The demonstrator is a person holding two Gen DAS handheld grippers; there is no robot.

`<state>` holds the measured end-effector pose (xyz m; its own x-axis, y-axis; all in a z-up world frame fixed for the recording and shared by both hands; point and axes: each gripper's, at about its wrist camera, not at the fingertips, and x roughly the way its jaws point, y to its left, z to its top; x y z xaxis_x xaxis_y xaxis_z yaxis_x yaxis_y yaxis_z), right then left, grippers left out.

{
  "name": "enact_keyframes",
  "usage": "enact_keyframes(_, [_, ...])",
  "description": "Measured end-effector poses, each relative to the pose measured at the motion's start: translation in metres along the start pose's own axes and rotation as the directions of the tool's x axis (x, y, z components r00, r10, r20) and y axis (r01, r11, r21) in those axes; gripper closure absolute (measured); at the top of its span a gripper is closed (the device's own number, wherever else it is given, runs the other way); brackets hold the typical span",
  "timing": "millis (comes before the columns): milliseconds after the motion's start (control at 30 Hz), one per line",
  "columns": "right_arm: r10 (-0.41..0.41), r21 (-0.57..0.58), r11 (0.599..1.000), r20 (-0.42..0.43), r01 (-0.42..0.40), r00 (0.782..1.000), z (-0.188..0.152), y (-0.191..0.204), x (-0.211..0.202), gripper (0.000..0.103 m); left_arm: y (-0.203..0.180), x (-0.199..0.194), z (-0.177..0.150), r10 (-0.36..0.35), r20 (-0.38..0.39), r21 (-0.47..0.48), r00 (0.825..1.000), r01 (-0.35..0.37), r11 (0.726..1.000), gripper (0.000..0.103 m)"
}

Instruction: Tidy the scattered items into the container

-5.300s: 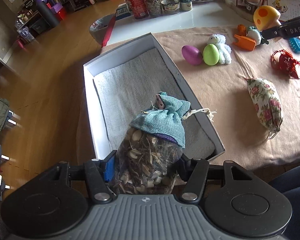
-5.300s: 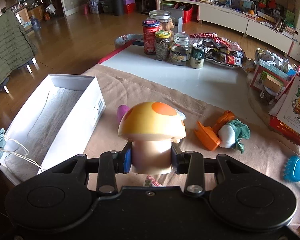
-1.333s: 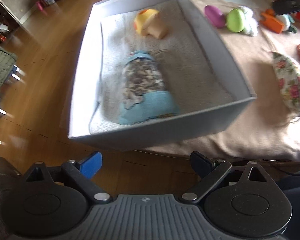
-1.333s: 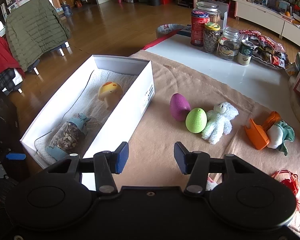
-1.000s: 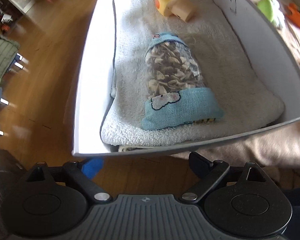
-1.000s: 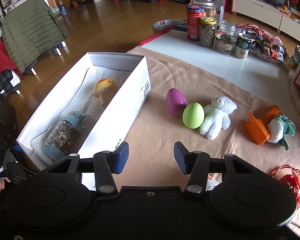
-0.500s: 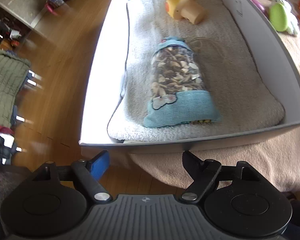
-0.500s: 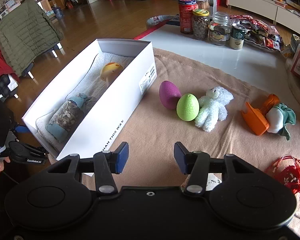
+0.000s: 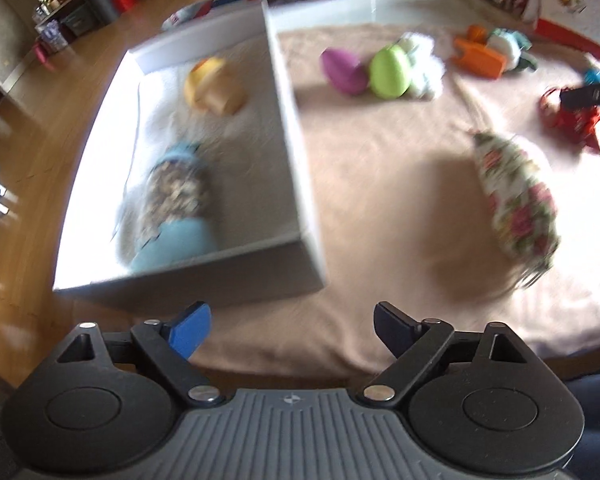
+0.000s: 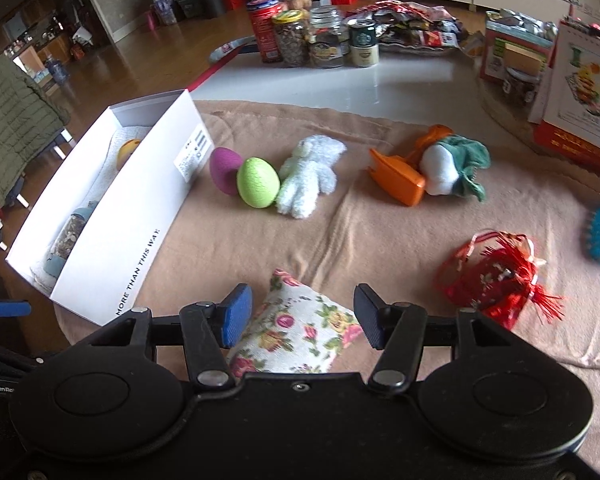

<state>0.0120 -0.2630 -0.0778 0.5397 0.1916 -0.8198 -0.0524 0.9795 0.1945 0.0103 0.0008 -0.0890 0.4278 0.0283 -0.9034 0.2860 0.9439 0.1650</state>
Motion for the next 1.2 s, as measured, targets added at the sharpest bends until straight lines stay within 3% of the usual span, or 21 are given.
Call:
enact_keyframes(167, [-0.053, 0.065, 0.997, 0.004, 0.052, 0.999, -0.011, -0.034, -0.013, 0.046, -0.035, -0.003, 0.034, -0.063, 0.032, 0.004, 0.997, 0.063, 0.998, 0.012])
enact_keyframes(367, [-0.131, 0.157, 0.979, 0.011, 0.128, 0.991, -0.014, -0.079, -0.023, 0.04, -0.073, 0.017, 0.062, -0.167, -0.008, 0.031, 0.986, 0.167, 0.985, 0.011])
enact_keyframes(567, [-0.174, 0.27, 0.948, -0.005, 0.169, 0.985, -0.017, -0.122, -0.02, 0.04, -0.12, 0.047, 0.071, -0.197, -0.073, 0.131, 0.978, 0.206, 0.97, 0.011])
enact_keyframes(733, [-0.191, 0.294, 0.937, -0.017, 0.188, 0.981, -0.015, -0.141, -0.009, 0.039, -0.139, 0.065, 0.074, -0.216, -0.089, 0.148, 0.972, 0.227, 0.962, 0.011])
enact_keyframes(967, [-0.14, 0.281, 0.953, 0.069, 0.115, 0.988, 0.033, -0.143, 0.025, 0.039, -0.149, 0.084, 0.09, -0.252, -0.097, 0.12, 0.963, 0.263, 0.957, 0.005])
enact_keyframes(1100, [-0.092, 0.306, 0.95, 0.08, 0.063, 0.993, 0.07, -0.14, 0.061, 0.039, -0.149, 0.091, 0.094, -0.28, -0.105, 0.103, 0.954, 0.291, 0.951, 0.005])
enact_keyframes(1200, [-0.107, 0.309, 0.948, 0.071, 0.08, 0.992, 0.098, -0.133, 0.091, 0.039, -0.144, 0.091, 0.094, -0.294, -0.095, 0.098, 0.951, 0.303, 0.948, 0.005])
